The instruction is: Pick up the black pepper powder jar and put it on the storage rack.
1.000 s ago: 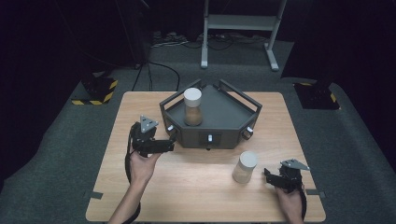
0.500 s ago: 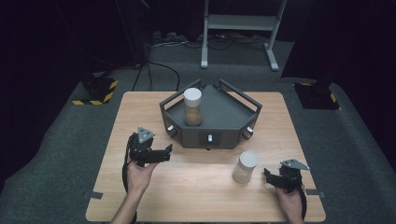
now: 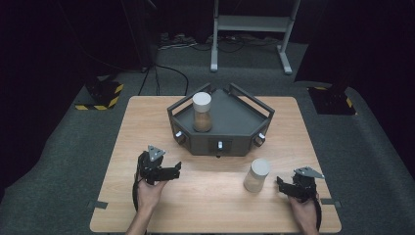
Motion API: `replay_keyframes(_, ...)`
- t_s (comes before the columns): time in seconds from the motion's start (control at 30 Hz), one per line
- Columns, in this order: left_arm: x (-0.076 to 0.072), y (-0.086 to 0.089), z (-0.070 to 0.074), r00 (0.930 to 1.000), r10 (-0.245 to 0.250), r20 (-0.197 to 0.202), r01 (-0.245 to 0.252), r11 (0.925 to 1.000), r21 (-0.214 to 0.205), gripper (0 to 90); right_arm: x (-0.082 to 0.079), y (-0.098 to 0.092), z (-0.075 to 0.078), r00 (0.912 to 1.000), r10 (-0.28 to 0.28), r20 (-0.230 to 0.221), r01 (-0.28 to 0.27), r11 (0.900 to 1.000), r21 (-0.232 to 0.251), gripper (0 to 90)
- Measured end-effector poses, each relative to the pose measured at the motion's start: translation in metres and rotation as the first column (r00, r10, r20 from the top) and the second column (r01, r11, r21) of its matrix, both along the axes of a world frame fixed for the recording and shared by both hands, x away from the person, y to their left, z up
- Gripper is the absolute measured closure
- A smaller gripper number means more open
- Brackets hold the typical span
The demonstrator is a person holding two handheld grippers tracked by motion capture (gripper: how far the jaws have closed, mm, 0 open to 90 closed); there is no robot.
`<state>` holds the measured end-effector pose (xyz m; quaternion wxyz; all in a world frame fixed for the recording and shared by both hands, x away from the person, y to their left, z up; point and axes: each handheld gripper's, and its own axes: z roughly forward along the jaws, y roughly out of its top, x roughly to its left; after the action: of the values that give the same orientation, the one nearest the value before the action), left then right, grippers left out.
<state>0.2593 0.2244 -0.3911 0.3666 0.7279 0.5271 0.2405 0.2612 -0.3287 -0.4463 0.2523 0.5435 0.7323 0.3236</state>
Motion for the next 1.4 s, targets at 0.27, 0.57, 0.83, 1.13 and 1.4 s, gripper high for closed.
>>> replay_keyframes(0.27, 0.002, -0.002, -0.026, 0.9994, 0.024, -0.023, -0.024, 0.9997, -0.005, 3.9, 0.000, 0.000, 0.000, 1.0000, 0.000, 0.000, 0.000, 1.0000, 0.000, 19.1)
replay_keyframes(0.57, 0.003, -0.010, -0.045, 0.9985, 0.047, -0.029, -0.046, 0.9978, 0.048, 4.0, 0.000, 0.000, 0.000, 1.0000, 0.000, 0.000, 0.000, 1.0000, 0.000, 19.1)
replay_keyframes(0.83, 0.005, -0.016, -0.060, 0.9965, 0.067, -0.050, -0.062, 0.9939, 0.092, 4.0, 0.003, 0.001, 0.001, 1.0000, 0.006, -0.007, -0.006, 1.0000, -0.002, 15.1)
replay_keyframes(1.13, 0.014, -0.012, -0.058, 0.9918, 0.090, -0.091, -0.084, 0.9943, 0.065, 2.1, 0.006, 0.005, 0.001, 0.9999, -0.002, -0.012, 0.002, 1.0000, -0.006, 12.0)
replay_keyframes(1.4, 0.014, -0.016, -0.058, 0.9898, 0.112, -0.088, -0.106, 0.9919, 0.070, 1.9, 0.006, 0.005, 0.001, 0.9999, -0.003, -0.016, 0.003, 1.0000, -0.006, 11.0)
